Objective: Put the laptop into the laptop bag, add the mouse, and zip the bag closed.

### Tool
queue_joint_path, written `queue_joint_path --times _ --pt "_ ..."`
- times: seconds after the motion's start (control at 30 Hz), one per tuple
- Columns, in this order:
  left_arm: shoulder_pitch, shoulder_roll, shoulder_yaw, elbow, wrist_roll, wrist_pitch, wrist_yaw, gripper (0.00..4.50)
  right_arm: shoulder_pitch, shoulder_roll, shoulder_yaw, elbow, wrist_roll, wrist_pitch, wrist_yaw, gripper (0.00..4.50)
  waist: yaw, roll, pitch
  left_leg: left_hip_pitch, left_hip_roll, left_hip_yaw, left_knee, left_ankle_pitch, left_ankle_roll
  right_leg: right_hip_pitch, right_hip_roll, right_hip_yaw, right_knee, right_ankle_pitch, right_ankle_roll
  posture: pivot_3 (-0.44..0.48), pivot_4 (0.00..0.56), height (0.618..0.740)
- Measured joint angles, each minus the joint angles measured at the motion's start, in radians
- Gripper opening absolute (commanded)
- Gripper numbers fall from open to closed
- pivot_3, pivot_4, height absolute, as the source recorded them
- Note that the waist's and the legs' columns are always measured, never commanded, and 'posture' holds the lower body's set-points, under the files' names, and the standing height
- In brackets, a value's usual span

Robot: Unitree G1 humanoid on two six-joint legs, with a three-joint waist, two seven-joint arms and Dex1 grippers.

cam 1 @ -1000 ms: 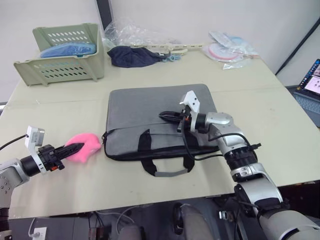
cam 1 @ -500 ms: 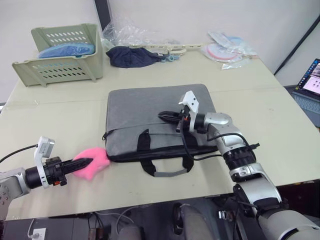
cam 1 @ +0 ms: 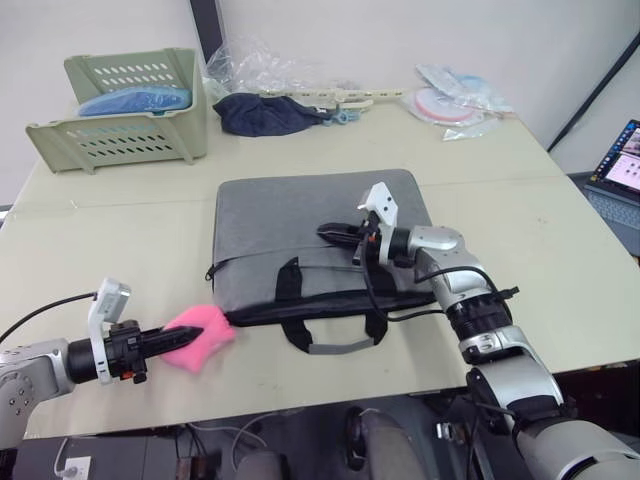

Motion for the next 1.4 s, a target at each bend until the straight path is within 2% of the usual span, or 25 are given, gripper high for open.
queue_joint_path --times 0.4,0.7,0.77,0.8,0.9,0.93,1.0,1.03,1.07,1.17,1.4 --pt "-0.015 -0.045 -0.068 -0.071 -0.018 0.018 0.048 0.06 -0.002 0.001 0.0 0.008 -0.016 -0.017 -0.003 0.0 0.004 0.002 -0.003 0.0 0.0 -0.003 0.0 0.0 0.0 0.0 0.0 0.0 0.0 0.0 0.0 0.0 0.15 0.74" --pt "0.012 -0.043 -0.076 -0.096 -0.015 0.006 0.064 0.06 -0.001 0.002 0.0 0.008 -0.022 -0.017 -0.004 0.0 0.004 0.004 -0.005 0.0 0.0 -0.004 0.0 0.0 0.0 0.0 0.0 0.0 0.0 0.0 -0.001 0.0 0.15 0.74" --pt "0.016 -0.043 -0.073 -0.096 -0.017 0.006 0.065 0.89 -0.001 0.003 0.0 0.008 -0.023 -0.017 -0.004 0.0 0.004 0.005 -0.005 0.0 0.0 -0.004 0.0 0.0 0.0 0.0 0.0 0.001 0.0 -0.001 -0.001 0.0 0.15 0.74" --pt "0.018 -0.043 -0.07 -0.096 -0.019 0.008 0.067 1.05 -0.001 0.003 0.0 0.008 -0.023 -0.017 -0.004 0.0 0.004 0.005 -0.005 0.0 0.0 -0.004 0.0 0.0 0.0 0.0 0.0 0.001 0.0 -0.001 -0.002 0.0 0.15 0.74" --pt "0.029 -0.043 -0.062 -0.096 -0.027 0.018 0.067 2.39 -0.002 0.004 0.0 0.01 -0.024 -0.017 -0.004 0.0 0.004 0.006 -0.006 0.0 0.0 -0.004 0.0 -0.001 0.0 0.0 0.0 0.001 0.0 -0.001 -0.002 0.0 0.15 0.74" --pt "0.043 -0.041 -0.066 -0.096 -0.022 0.017 0.066 3.08 -0.004 0.004 0.0 0.012 -0.025 -0.018 -0.005 0.0 0.004 0.006 -0.006 0.0 0.0 -0.004 0.0 -0.001 0.0 0.0 0.0 0.001 0.0 -0.001 -0.002 0.0 0.15 0.74" --pt "0.076 -0.025 -0.078 -0.102 -0.013 0.007 0.062 3.57 -0.006 0.005 0.0 0.016 -0.025 -0.018 -0.004 0.0 0.004 0.006 -0.006 0.0 0.001 -0.005 0.0 -0.001 -0.001 0.0 0.0 0.001 0.0 -0.002 -0.003 0.0 0.15 0.74" --pt "0.089 -0.018 -0.073 -0.113 -0.017 0.009 0.058 4.13 -0.008 0.006 0.0 0.018 -0.027 -0.018 -0.005 0.0 0.004 0.006 -0.006 0.0 0.002 -0.005 0.0 -0.001 -0.001 0.001 -0.001 0.002 0.0 -0.002 -0.004 0.0 0.15 0.74" --pt "0.093 -0.017 -0.069 -0.118 -0.021 0.01 0.055 4.47 -0.008 0.006 0.0 0.019 -0.027 -0.018 -0.005 0.0 0.004 0.007 -0.006 0.0 0.002 -0.005 0.0 -0.001 -0.001 0.001 -0.001 0.002 0.0 -0.002 -0.004 0.0 0.15 0.74" --pt "0.157 -0.01 -0.032 -0.158 -0.037 0.01 0.053 4.47 -0.009 0.014 0.001 0.02 -0.027 -0.018 -0.004 0.0 0.0 0.01 -0.007 0.001 0.004 -0.005 0.0 -0.002 -0.003 0.0 0.0 0.002 0.001 -0.004 -0.006 0.0 0.15 0.74" --pt "0.213 -0.006 -0.01 -0.193 -0.054 0.018 0.054 4.47 -0.008 0.016 0.001 0.02 -0.027 -0.018 -0.003 0.0 -0.001 0.011 -0.008 0.001 0.005 -0.006 0.0 -0.002 -0.004 0.0 0.0 0.002 0.001 -0.005 -0.008 0.0 0.15 0.74"
